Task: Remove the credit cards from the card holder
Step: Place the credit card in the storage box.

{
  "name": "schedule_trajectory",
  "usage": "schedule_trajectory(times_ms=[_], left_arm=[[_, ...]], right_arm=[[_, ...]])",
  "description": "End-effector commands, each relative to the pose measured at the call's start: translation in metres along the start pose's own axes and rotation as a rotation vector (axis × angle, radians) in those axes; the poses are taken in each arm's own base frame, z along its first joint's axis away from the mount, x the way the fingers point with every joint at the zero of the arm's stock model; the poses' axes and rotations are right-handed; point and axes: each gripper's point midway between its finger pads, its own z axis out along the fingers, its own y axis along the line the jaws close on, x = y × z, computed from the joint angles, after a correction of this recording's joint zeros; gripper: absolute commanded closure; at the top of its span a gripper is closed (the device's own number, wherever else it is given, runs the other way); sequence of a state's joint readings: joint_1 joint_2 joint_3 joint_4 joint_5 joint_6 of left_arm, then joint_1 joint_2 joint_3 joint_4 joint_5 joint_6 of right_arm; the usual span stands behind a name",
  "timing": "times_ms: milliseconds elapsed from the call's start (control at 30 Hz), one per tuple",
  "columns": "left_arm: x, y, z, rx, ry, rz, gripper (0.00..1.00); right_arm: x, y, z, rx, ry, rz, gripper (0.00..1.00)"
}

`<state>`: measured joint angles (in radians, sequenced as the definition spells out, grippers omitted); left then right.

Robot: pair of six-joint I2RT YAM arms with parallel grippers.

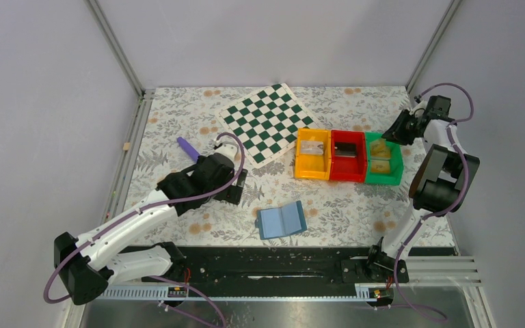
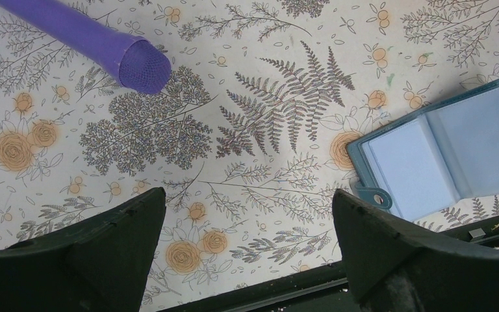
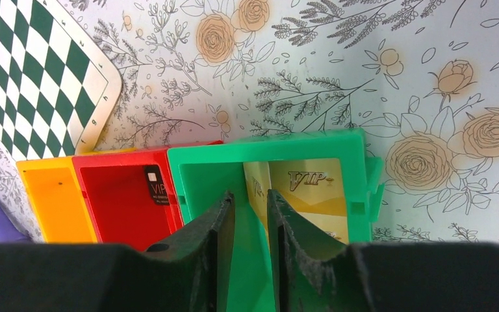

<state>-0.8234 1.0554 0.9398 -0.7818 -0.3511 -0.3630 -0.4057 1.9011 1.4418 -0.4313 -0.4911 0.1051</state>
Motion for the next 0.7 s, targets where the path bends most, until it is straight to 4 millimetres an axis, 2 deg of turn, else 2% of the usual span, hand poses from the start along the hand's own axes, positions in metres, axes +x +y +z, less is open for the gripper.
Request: schedule_trajectory(times_ms=[0,367,533,667], left_arm=[[-0.0122,-0.0018,-0.0027,0.017,-0.058,-0.023,0.01],[-0.013,-0.0027,-0.0016,0.017,-0.056,-0.017,0.01],[-0.0126,-0.0027,-0.002,0.018,-0.057,-0.019,0.01],[-0.0128,-0.0023,-0.0021,0.018,-0.059,-0.02,0.01]], right_arm=[[0.0022,-0.0005,0.0039,0.002,0.02,-0.021,0.68],[0.0095,-0.007,0.0114,0.032,0.047,-0.037,0.67],[0.0113,-0.0047,0.0134,0.017,0.055,-0.036,0.75],[0.0096,-0.0047,0.0123,0.02,0.049,-0.042,0.77]])
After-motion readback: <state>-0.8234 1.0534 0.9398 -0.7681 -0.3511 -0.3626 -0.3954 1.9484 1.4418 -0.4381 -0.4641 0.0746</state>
